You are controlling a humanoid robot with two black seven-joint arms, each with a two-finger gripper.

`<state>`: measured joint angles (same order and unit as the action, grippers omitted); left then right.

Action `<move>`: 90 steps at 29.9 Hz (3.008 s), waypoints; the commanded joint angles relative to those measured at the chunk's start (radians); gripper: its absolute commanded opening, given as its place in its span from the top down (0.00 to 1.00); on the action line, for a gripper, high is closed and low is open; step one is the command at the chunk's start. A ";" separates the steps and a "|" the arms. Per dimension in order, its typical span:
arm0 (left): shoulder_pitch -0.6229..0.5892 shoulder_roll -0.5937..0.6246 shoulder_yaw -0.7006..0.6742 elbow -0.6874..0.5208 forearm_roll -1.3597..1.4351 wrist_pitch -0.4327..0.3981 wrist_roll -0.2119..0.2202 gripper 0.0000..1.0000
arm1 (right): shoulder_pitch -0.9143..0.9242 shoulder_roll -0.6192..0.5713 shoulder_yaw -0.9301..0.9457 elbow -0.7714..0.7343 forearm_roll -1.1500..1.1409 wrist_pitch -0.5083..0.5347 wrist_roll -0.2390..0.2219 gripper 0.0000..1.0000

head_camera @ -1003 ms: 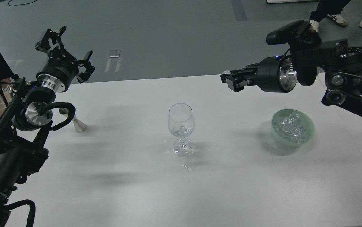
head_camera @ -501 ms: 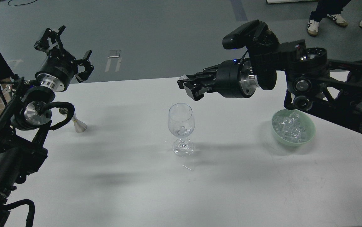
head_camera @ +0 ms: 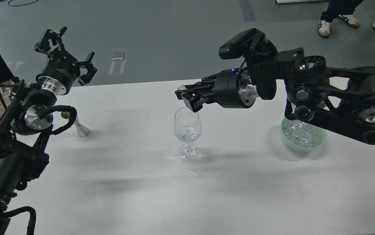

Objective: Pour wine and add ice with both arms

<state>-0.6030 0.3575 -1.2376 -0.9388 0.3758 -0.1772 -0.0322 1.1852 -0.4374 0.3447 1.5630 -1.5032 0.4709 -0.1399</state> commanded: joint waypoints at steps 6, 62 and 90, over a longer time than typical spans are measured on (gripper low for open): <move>0.000 0.000 -0.003 0.000 0.000 -0.001 0.000 0.02 | -0.027 0.009 -0.004 0.015 0.000 0.000 -0.004 1.00; 0.002 0.001 -0.006 0.002 0.000 -0.001 0.000 0.02 | -0.065 0.009 -0.018 0.005 -0.002 0.015 -0.015 0.79; 0.002 0.003 -0.006 0.002 0.000 -0.001 0.000 0.02 | -0.070 0.011 -0.020 -0.001 -0.006 0.015 -0.015 0.67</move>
<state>-0.6013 0.3590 -1.2441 -0.9381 0.3758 -0.1780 -0.0322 1.1159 -0.4268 0.3238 1.5620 -1.5095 0.4863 -0.1550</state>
